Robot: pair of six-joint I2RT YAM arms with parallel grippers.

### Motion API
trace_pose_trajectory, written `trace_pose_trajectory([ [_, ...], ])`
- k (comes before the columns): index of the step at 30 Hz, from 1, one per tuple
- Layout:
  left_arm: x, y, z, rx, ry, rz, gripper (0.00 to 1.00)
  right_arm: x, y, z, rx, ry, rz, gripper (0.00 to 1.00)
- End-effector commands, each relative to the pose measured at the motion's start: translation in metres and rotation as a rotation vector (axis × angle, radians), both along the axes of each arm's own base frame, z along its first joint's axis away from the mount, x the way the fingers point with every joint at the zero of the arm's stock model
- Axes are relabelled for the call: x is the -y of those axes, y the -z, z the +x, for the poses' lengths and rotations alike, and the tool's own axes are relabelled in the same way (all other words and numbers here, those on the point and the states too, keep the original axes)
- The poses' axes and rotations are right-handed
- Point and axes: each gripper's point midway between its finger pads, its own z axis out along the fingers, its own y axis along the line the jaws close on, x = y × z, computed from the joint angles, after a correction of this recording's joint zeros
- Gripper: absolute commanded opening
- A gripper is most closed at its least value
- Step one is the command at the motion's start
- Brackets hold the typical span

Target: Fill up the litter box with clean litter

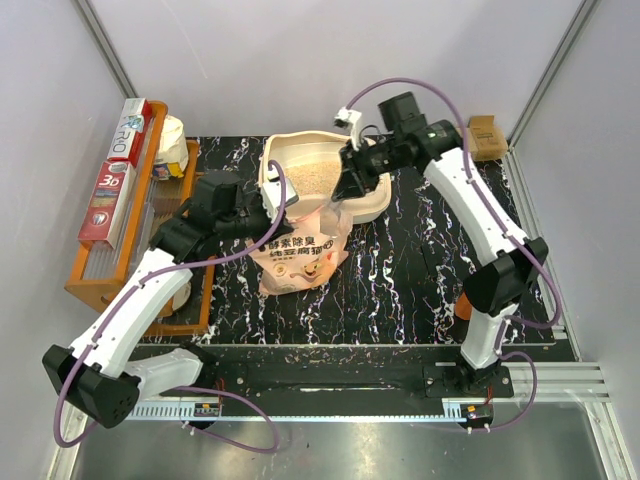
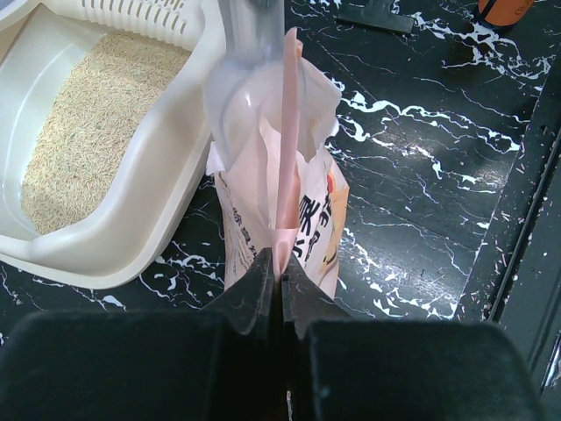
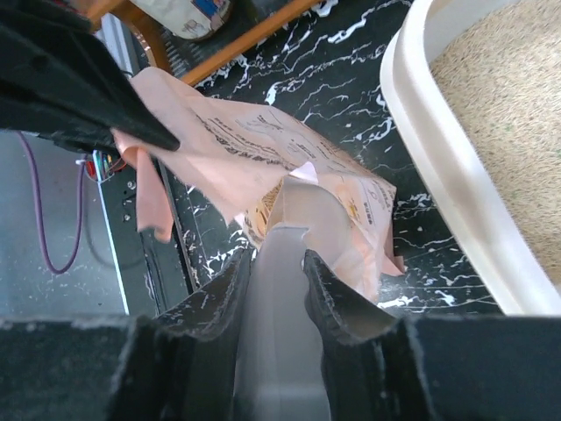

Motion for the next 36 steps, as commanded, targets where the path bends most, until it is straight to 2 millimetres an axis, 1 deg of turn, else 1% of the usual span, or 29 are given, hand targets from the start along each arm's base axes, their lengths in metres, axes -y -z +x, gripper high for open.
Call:
trace_pose_trajectory([
  [1, 0.006, -0.045, -0.005, 0.120, 0.034, -0.096, 0.00, -0.024, 0.004, 0.014, -0.066, 0.194, -0.019, 0.00],
  [2, 0.005, -0.047, -0.006, 0.128, 0.033, -0.103, 0.00, -0.024, 0.006, 0.029, -0.054, 0.279, -0.022, 0.00],
  [3, 0.007, -0.048, -0.007, 0.133, 0.040, -0.105, 0.00, -0.028, 0.009, 0.028, -0.119, 0.348, -0.020, 0.00],
  [5, 0.011, -0.053, -0.008, 0.142, 0.055, -0.123, 0.00, -0.027, 0.014, 0.035, -0.120, 0.430, -0.045, 0.00],
  [7, 0.015, -0.058, -0.009, 0.143, 0.071, -0.142, 0.00, -0.033, 0.022, 0.031, -0.097, 0.437, -0.084, 0.00],
  [9, 0.020, -0.063, -0.007, 0.144, 0.083, -0.159, 0.00, -0.027, 0.031, 0.033, -0.078, 0.475, -0.131, 0.00],
  [10, 0.022, -0.064, -0.006, 0.139, 0.087, -0.162, 0.00, -0.023, 0.035, 0.034, -0.079, 0.493, -0.150, 0.00],
  [11, 0.024, -0.067, -0.004, 0.144, 0.090, -0.167, 0.00, -0.015, 0.039, 0.037, -0.065, 0.531, -0.182, 0.00],
  [12, 0.027, -0.068, -0.004, 0.139, 0.095, -0.172, 0.00, -0.009, 0.039, 0.035, -0.042, 0.539, -0.199, 0.00],
  [13, 0.029, -0.069, -0.004, 0.135, 0.102, -0.176, 0.00, 0.000, 0.041, 0.039, -0.016, 0.575, -0.226, 0.00],
  [15, 0.035, -0.070, -0.005, 0.120, 0.121, -0.183, 0.00, 0.013, 0.038, 0.036, 0.026, 0.594, -0.253, 0.00],
  [16, 0.038, -0.069, -0.006, 0.113, 0.135, -0.189, 0.00, 0.020, 0.038, 0.038, 0.047, 0.622, -0.272, 0.00],
  [19, 0.046, -0.067, -0.007, 0.084, 0.155, -0.206, 0.00, 0.031, 0.035, 0.034, 0.071, 0.643, -0.299, 0.00],
  [21, 0.051, -0.065, -0.006, 0.068, 0.162, -0.213, 0.00, 0.034, 0.038, 0.032, 0.068, 0.651, -0.309, 0.00],
  [25, 0.055, -0.067, -0.001, 0.063, 0.163, -0.224, 0.00, 0.027, 0.047, 0.032, 0.033, 0.639, -0.295, 0.00],
  [26, 0.056, -0.067, 0.003, 0.063, 0.155, -0.220, 0.00, 0.022, 0.058, 0.035, 0.019, 0.627, -0.298, 0.00],
  [27, 0.056, -0.065, 0.004, 0.060, 0.151, -0.217, 0.00, 0.016, 0.062, 0.034, 0.009, 0.601, -0.285, 0.00],
  [28, 0.057, -0.064, 0.005, 0.059, 0.149, -0.213, 0.00, 0.014, 0.073, 0.033, -0.019, 0.591, -0.298, 0.00],
  [30, 0.057, -0.059, 0.006, 0.051, 0.143, -0.206, 0.00, 0.006, 0.082, 0.030, -0.065, 0.562, -0.286, 0.00],
  [31, 0.058, -0.059, 0.004, 0.046, 0.146, -0.207, 0.00, 0.003, 0.091, 0.027, -0.095, 0.555, -0.290, 0.00],
  [33, 0.060, -0.058, 0.003, 0.040, 0.149, -0.209, 0.00, 0.001, 0.100, 0.024, -0.119, 0.547, -0.296, 0.00],
  [34, 0.061, -0.059, 0.002, 0.035, 0.145, -0.218, 0.00, 0.004, 0.112, 0.022, -0.141, 0.553, -0.318, 0.00],
  [35, 0.061, -0.060, 0.002, 0.030, 0.146, -0.222, 0.00, 0.006, 0.118, 0.021, -0.148, 0.563, -0.335, 0.00],
  [36, 0.064, -0.060, 0.001, 0.027, 0.148, -0.227, 0.00, 0.006, 0.120, 0.022, -0.154, 0.574, -0.329, 0.00],
])
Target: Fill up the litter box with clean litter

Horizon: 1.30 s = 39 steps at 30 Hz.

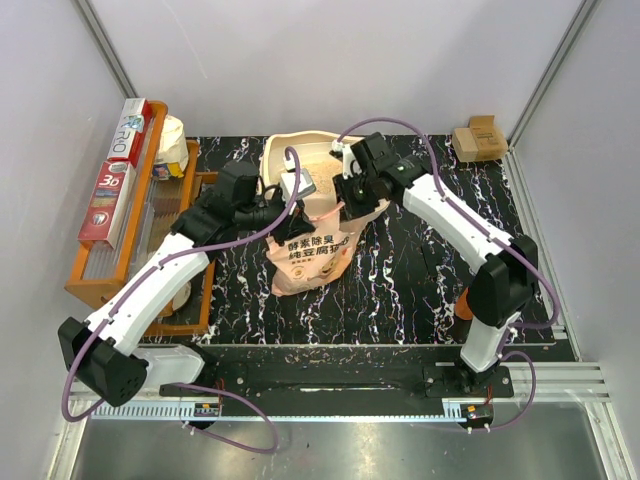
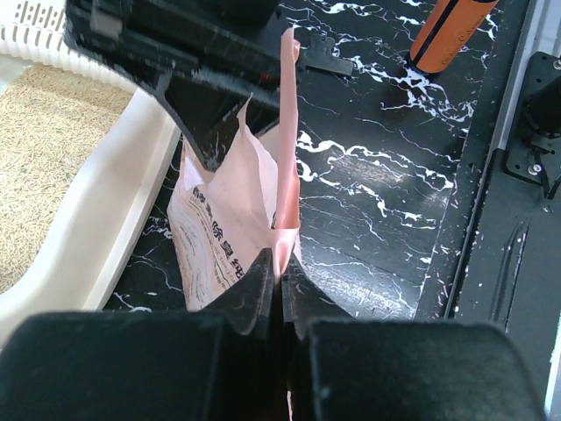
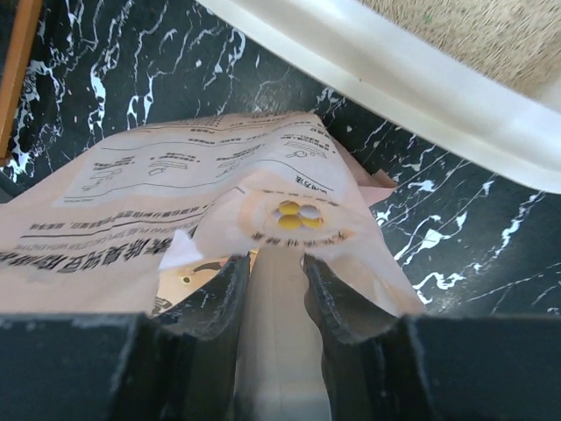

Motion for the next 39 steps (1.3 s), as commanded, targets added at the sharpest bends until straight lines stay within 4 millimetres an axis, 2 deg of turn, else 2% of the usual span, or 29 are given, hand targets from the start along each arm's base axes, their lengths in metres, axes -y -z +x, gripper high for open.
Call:
trace_pose_trajectory([
  [1, 0.021, -0.058, 0.000, 0.123, 0.053, -0.152, 0.00, 0.002, 0.032, 0.000, -0.057, 0.058, -0.004, 0.00],
  [3, 0.023, -0.060, 0.000, 0.118, 0.051, -0.167, 0.00, -0.007, 0.035, -0.003, -0.074, 0.066, 0.063, 0.00],
  [4, 0.024, -0.058, 0.000, 0.100, 0.048, -0.173, 0.00, -0.007, 0.052, -0.011, -0.127, 0.089, 0.064, 0.00],
  [7, 0.027, -0.061, 0.001, 0.083, 0.047, -0.186, 0.00, -0.010, 0.073, -0.018, -0.193, 0.118, 0.082, 0.00],
  [9, 0.030, -0.066, 0.003, 0.086, 0.047, -0.197, 0.00, -0.019, 0.071, -0.024, -0.206, 0.095, 0.147, 0.00],
  [10, 0.031, -0.067, 0.004, 0.077, 0.045, -0.203, 0.00, -0.019, 0.081, -0.032, -0.245, 0.110, 0.161, 0.00],
  [11, 0.032, -0.067, 0.006, 0.073, 0.043, -0.204, 0.00, -0.025, 0.081, -0.038, -0.270, 0.087, 0.204, 0.00],
  [12, 0.033, -0.068, 0.006, 0.075, 0.046, -0.208, 0.00, -0.032, 0.077, -0.035, -0.263, 0.088, 0.254, 0.00],
  [13, 0.034, -0.068, 0.006, 0.073, 0.048, -0.210, 0.00, -0.031, 0.085, -0.041, -0.291, 0.092, 0.263, 0.00],
  [15, 0.035, -0.068, 0.008, 0.070, 0.047, -0.212, 0.00, -0.041, 0.084, -0.045, -0.329, 0.062, 0.331, 0.00],
  [19, 0.032, -0.067, 0.007, 0.080, 0.048, -0.196, 0.00, -0.046, 0.070, -0.041, -0.382, 0.037, 0.450, 0.00],
  [20, 0.031, -0.067, 0.006, 0.078, 0.048, -0.189, 0.00, -0.045, 0.062, -0.036, -0.384, 0.026, 0.499, 0.00],
  [22, 0.029, -0.066, 0.006, 0.085, 0.046, -0.178, 0.00, -0.043, 0.053, -0.039, -0.430, 0.013, 0.563, 0.00],
  [23, 0.028, -0.066, 0.004, 0.085, 0.048, -0.172, 0.00, -0.041, 0.047, -0.033, -0.417, 0.012, 0.602, 0.00],
  [25, 0.026, -0.065, 0.004, 0.098, 0.046, -0.158, 0.00, -0.037, 0.044, -0.040, -0.483, 0.006, 0.655, 0.00],
  [26, 0.024, -0.063, 0.003, 0.095, 0.045, -0.148, 0.00, -0.033, 0.041, -0.036, -0.474, 0.001, 0.682, 0.00],
  [27, 0.023, -0.060, 0.003, 0.103, 0.049, -0.137, 0.00, -0.031, 0.045, -0.042, -0.520, 0.016, 0.692, 0.00],
  [29, 0.021, -0.057, 0.002, 0.101, 0.049, -0.124, 0.00, -0.030, 0.033, -0.044, -0.501, -0.040, 0.745, 0.00],
  [35, 0.016, -0.052, -0.004, 0.108, 0.060, -0.099, 0.00, -0.022, 0.009, -0.067, -0.596, -0.187, 0.821, 0.00],
  [39, 0.013, -0.051, -0.005, 0.135, 0.081, -0.071, 0.00, -0.016, -0.007, -0.066, -0.624, -0.234, 0.844, 0.00],
])
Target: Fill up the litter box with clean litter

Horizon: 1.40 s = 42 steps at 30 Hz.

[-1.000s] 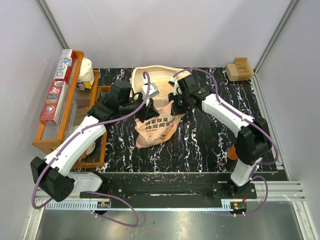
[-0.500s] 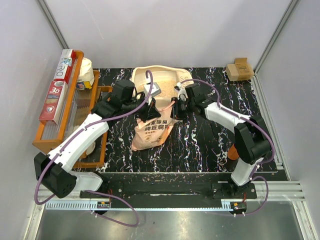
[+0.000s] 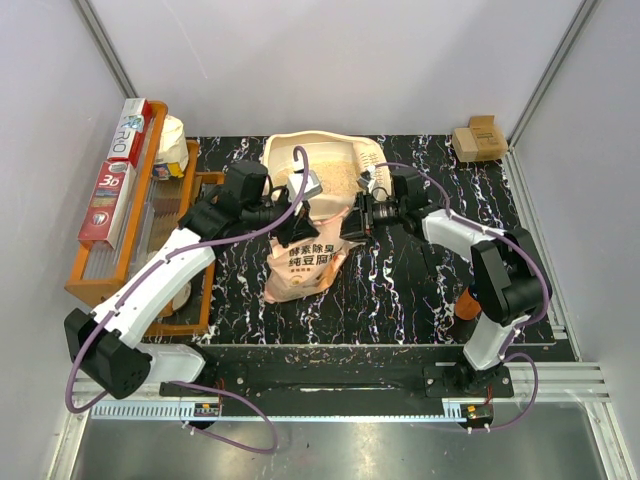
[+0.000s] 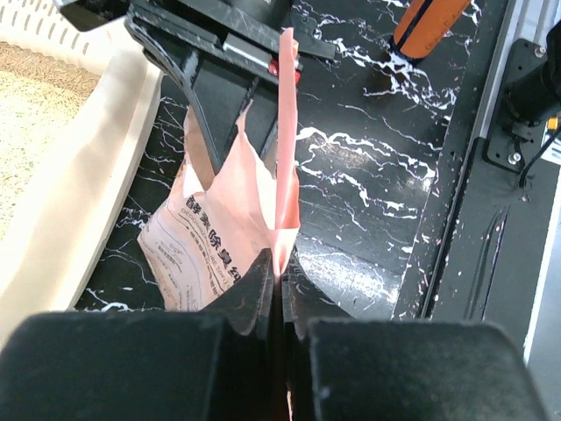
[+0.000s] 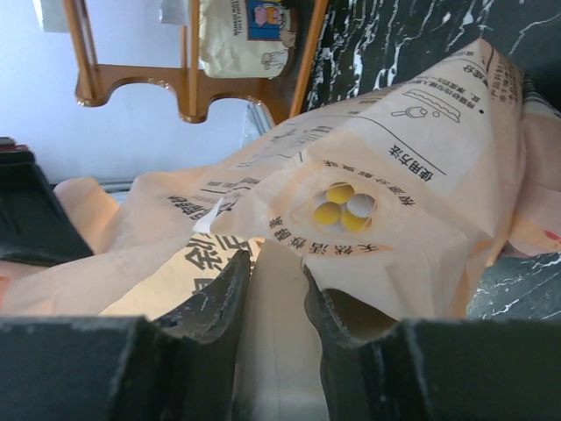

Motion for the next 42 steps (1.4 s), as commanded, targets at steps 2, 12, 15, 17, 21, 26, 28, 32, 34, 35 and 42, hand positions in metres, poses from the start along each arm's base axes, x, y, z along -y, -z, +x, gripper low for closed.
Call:
trace_pose_trajectory([
  [2, 0.003, -0.061, -0.002, 0.222, 0.075, -0.071, 0.00, 0.005, -0.047, -0.021, -0.010, -0.171, 0.130, 0.00],
  [12, -0.012, -0.048, 0.006, 0.324, 0.100, 0.065, 0.00, 0.034, -0.059, 0.008, -0.121, -0.142, 0.183, 0.00],
  [15, -0.012, -0.050, 0.008, 0.337, 0.106, 0.082, 0.00, 0.049, -0.065, 0.019, -0.175, -0.112, 0.197, 0.00],
  [17, -0.012, -0.049, 0.010, 0.362, 0.117, 0.103, 0.00, 0.055, -0.073, 0.018, -0.143, -0.116, 0.207, 0.00],
  [21, -0.010, -0.051, 0.018, 0.388, 0.115, 0.121, 0.00, 0.071, -0.077, 0.024, -0.163, -0.092, 0.219, 0.00],
  [26, -0.004, -0.055, 0.021, 0.400, 0.136, 0.111, 0.00, 0.076, -0.072, 0.038, -0.184, -0.072, 0.220, 0.00],
  [28, -0.001, -0.057, 0.022, 0.402, 0.140, 0.104, 0.00, 0.078, -0.068, 0.048, -0.190, -0.045, 0.213, 0.00],
  [32, 0.001, -0.059, 0.025, 0.408, 0.140, 0.093, 0.00, 0.082, -0.069, 0.059, -0.155, -0.002, 0.200, 0.00],
  [34, 0.003, -0.059, 0.026, 0.409, 0.141, 0.092, 0.00, 0.081, -0.070, 0.061, -0.153, 0.005, 0.195, 0.00],
  [35, 0.003, -0.060, 0.026, 0.418, 0.144, 0.090, 0.00, 0.082, -0.070, 0.061, -0.145, 0.006, 0.195, 0.00],
  [42, 0.001, -0.063, 0.036, 0.495, 0.156, 0.129, 0.00, 0.096, -0.081, 0.069, -0.129, 0.021, 0.201, 0.00],
])
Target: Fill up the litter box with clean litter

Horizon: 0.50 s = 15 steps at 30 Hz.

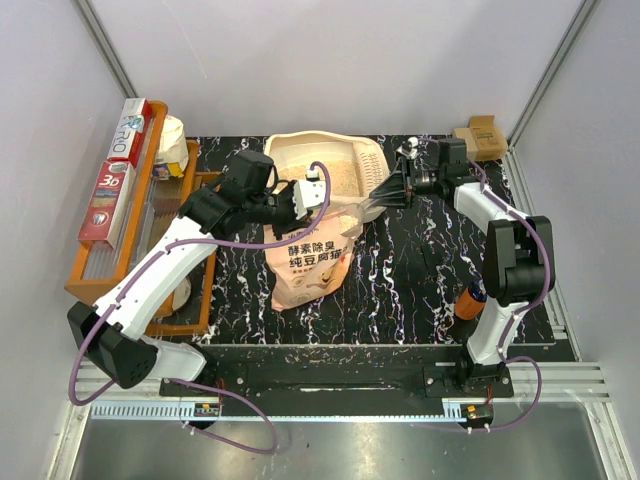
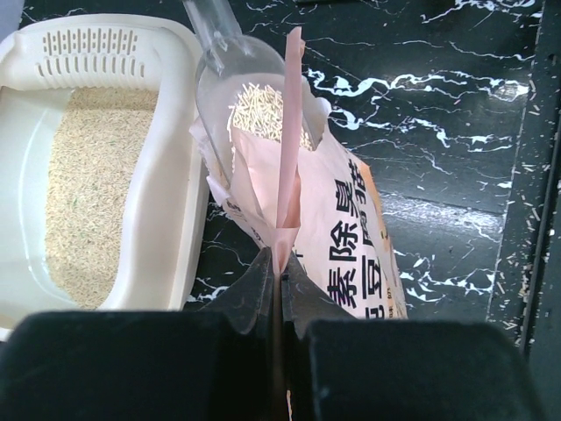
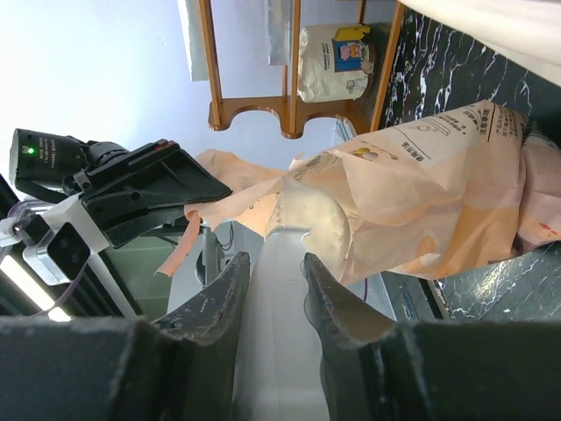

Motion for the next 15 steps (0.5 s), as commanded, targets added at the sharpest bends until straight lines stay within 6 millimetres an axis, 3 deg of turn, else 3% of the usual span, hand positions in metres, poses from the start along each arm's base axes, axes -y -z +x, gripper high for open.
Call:
trace_pose_trajectory([
  [1, 0.013, -0.054, 0.023, 0.229, 0.035, -0.080, 0.00, 0.011, -0.023, 0.007, 0.066, -0.007, 0.024, 0.00],
  [15, 0.009, -0.064, 0.030, 0.281, 0.015, -0.068, 0.00, 0.021, -0.003, 0.012, 0.026, 0.010, 0.024, 0.00],
])
